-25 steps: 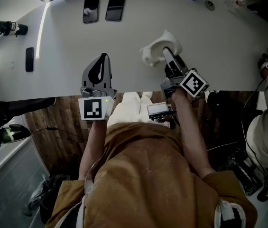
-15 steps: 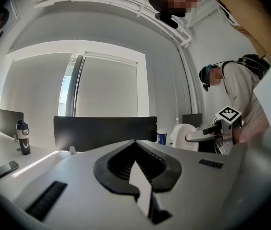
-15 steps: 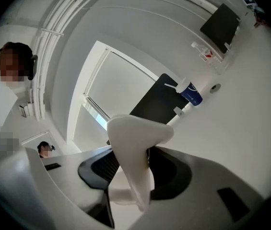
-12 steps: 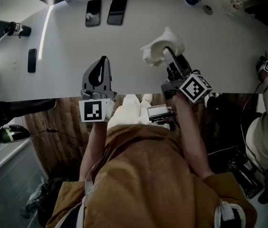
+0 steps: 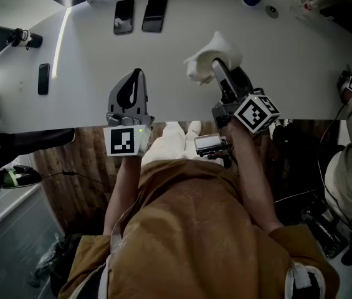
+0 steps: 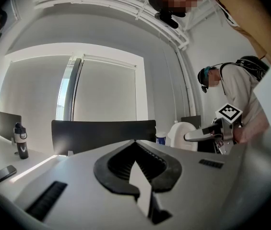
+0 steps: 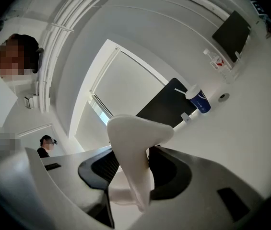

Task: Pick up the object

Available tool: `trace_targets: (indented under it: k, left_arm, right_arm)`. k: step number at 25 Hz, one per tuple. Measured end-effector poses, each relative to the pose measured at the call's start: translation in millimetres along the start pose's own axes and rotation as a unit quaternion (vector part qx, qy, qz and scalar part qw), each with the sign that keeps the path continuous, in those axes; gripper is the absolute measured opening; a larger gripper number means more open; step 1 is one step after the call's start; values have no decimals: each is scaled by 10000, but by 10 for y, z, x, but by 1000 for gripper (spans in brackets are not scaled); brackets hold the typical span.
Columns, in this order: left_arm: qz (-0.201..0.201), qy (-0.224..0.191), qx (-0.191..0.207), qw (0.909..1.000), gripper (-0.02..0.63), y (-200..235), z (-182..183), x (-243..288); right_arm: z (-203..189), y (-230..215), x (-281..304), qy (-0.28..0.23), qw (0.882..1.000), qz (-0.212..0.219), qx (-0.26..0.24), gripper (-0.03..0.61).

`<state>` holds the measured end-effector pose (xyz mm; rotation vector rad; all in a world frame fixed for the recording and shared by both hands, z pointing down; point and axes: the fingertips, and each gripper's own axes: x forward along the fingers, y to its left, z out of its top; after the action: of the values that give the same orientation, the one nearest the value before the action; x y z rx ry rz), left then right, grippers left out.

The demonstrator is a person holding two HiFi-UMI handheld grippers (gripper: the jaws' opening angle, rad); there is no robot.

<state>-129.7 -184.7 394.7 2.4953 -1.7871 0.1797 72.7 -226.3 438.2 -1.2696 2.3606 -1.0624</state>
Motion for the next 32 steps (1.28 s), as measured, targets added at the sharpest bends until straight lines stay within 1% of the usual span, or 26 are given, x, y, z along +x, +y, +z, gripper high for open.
trace_targets:
  k: [5, 14, 20, 24, 28, 32]
  left_arm:
    - [-32, -80, 32, 10000, 6, -4, 58, -19]
    - [9, -177, 53, 9998, 6, 41, 139, -71]
    - [-4, -255, 74, 9996, 7, 83, 178, -76]
    - [-2, -299, 79, 9995, 7, 91, 235, -83]
    - [0, -428, 130, 9990, 7, 89, 318, -129]
    - [21, -490, 191, 9986, 7, 108, 384, -142]
  right_arm:
    - [73, 93, -5, -69, 9998, 70, -191, 194]
    - [212, 302, -5, -127, 9961, 112, -861, 195]
    - [370, 481, -25, -151, 9867, 82, -1615, 194]
    - [432, 549, -65, -261, 9843, 33, -1747, 193]
    - [385, 627, -131, -275, 9821, -4, -1864, 194]
    - [374, 728, -183, -297, 9773, -66, -2099, 193]
